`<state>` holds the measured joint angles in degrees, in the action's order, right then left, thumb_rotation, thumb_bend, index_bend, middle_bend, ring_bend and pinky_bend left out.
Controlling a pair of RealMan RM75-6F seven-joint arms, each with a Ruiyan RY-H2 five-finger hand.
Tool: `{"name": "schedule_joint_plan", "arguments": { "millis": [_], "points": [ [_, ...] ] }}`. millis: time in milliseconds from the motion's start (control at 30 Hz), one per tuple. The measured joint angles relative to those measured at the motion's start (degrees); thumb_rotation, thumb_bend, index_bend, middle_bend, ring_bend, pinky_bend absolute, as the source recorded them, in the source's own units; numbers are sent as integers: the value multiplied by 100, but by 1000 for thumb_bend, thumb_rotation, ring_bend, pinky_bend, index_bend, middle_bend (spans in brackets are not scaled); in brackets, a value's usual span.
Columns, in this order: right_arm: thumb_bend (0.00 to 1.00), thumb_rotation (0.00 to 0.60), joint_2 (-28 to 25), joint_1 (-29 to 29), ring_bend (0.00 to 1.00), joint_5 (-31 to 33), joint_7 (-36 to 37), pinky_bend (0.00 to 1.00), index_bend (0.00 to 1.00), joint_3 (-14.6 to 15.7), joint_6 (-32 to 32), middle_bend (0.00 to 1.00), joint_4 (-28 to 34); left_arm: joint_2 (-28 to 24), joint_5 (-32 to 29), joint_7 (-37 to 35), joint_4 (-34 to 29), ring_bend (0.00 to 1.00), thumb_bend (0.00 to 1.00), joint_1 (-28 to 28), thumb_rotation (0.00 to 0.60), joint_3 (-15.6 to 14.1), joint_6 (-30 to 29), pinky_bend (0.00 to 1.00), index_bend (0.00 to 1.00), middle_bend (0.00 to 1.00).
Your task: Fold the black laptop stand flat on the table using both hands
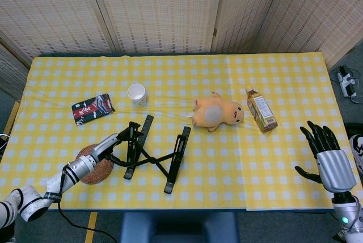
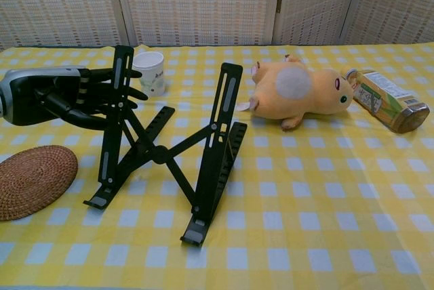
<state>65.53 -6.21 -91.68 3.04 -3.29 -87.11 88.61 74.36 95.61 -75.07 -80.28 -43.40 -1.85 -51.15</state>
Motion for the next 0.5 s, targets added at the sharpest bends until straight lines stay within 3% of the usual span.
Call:
{"name": "schedule_joint_plan", "arguments": {
  "millis": [500],
  "points": [
    [150,600,30,-250,34,-209,376,0,0,153,434,0,54,-545,30,1183,-1331,140,210,401,600,-366,-614,195,2,185]
  ]
}}
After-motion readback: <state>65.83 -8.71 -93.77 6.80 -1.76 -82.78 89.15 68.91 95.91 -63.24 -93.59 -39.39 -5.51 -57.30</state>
